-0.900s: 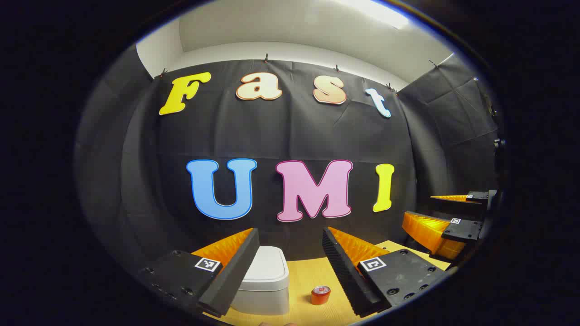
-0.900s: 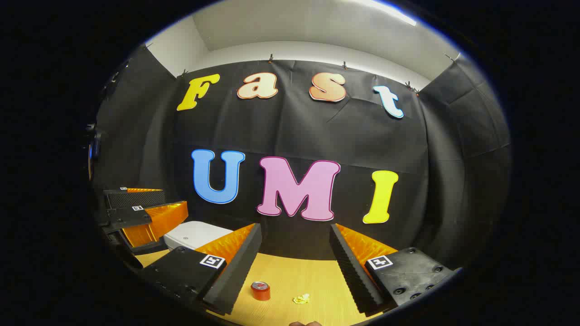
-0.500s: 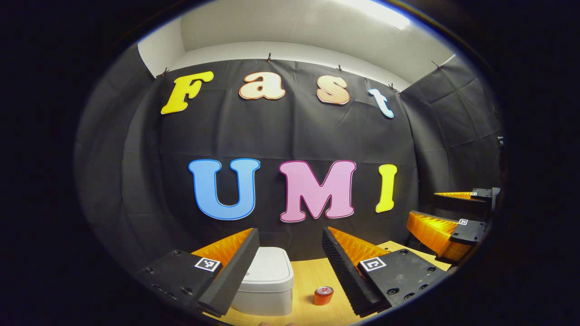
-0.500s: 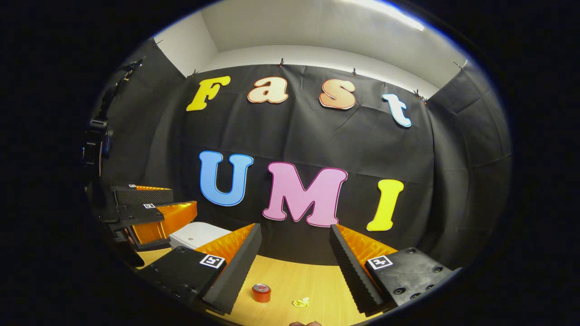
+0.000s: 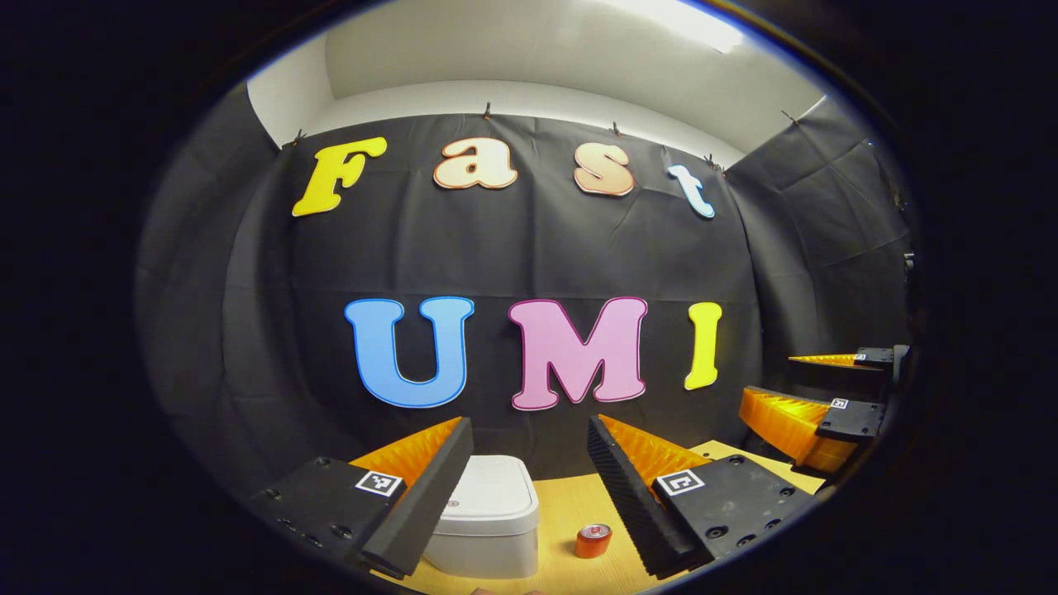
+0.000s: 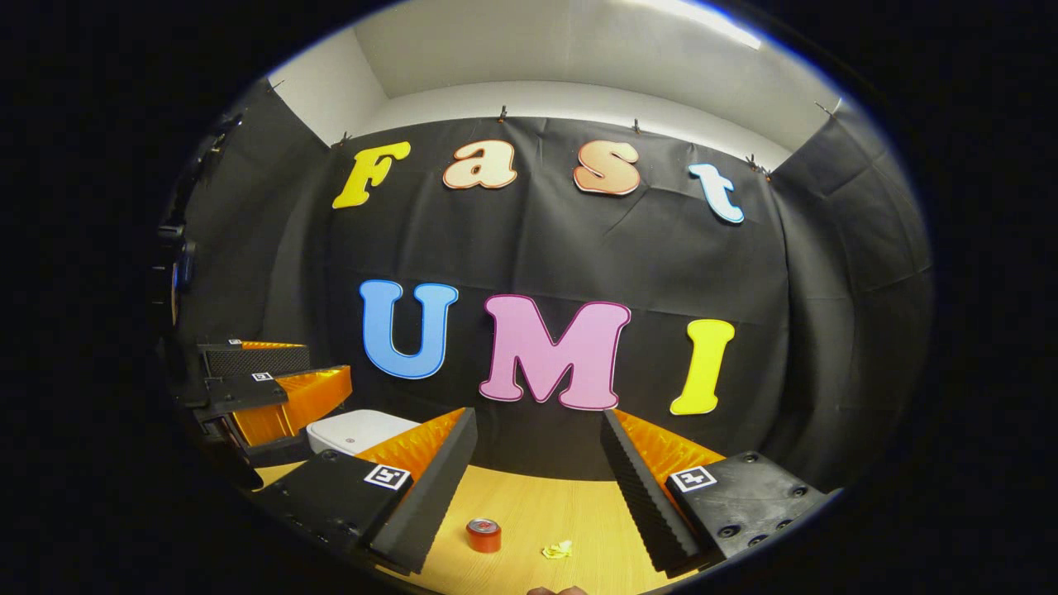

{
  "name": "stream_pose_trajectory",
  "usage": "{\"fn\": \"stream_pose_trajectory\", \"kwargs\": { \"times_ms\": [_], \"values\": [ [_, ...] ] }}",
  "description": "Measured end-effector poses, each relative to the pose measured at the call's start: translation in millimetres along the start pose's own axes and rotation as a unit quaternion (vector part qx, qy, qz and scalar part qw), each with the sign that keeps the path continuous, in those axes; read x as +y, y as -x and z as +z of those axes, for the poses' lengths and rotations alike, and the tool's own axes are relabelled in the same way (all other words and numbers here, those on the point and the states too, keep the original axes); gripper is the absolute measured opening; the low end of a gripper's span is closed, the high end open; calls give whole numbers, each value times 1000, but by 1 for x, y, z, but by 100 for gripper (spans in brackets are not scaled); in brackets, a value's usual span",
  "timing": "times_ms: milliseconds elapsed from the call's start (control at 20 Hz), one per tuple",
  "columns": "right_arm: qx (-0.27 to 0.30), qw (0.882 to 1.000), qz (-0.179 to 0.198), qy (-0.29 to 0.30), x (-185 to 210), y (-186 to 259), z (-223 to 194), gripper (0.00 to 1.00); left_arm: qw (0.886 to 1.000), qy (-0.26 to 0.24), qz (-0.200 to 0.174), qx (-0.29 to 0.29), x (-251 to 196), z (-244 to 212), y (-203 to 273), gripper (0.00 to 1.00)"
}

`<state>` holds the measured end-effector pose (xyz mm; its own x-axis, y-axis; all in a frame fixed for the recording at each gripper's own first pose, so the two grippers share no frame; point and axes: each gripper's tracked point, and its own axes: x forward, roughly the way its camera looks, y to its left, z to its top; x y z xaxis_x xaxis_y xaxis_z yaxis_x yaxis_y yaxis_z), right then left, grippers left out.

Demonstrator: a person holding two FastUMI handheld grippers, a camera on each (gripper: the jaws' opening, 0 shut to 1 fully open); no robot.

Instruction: Press the lid of the desktop garbage bin to open it, pick up the crumpled paper on the desktop and throw it into the bin, then pick up the pop can on the desktop and drop it into the bin, and finally close the garbage bin lid.

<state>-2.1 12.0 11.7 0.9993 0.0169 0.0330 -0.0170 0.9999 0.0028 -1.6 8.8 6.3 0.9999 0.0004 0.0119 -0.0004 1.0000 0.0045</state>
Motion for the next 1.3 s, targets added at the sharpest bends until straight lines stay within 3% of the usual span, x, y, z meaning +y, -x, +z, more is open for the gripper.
{"fn": "stream_pose_trajectory", "kwargs": {
  "times_ms": [750, 1300],
  "values": [
    [-3, 1000, -24, 5, -18, 0, -4, 98, 999, 0, 31, 16, 24, -15, -25, 95],
    [0, 999, -33, 20, -23, 2, -6, 98, 996, -2, 46, 75, 56, -62, -70, 36]
  ]
}}
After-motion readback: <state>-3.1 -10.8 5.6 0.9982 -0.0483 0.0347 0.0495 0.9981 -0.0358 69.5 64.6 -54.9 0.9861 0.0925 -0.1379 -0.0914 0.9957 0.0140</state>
